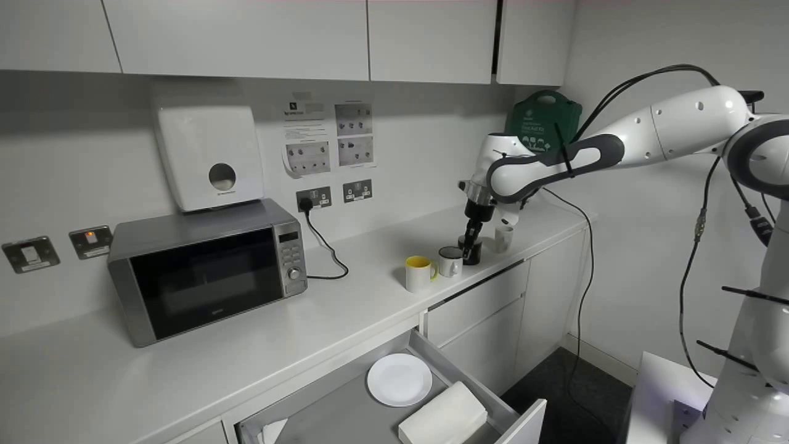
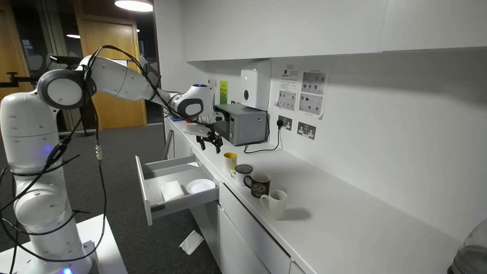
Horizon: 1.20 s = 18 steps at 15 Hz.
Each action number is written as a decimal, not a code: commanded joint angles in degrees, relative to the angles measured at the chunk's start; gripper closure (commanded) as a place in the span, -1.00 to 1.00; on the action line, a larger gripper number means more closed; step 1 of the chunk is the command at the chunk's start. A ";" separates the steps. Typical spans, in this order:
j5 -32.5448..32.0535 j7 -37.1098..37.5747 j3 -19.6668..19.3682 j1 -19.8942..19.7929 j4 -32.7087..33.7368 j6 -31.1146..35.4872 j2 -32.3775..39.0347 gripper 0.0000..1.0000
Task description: Pick the cup and put it in the drawer
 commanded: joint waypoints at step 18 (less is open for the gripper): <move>9.65 -10.14 3.93 -5.54 4.72 16.77 11.77 -1.00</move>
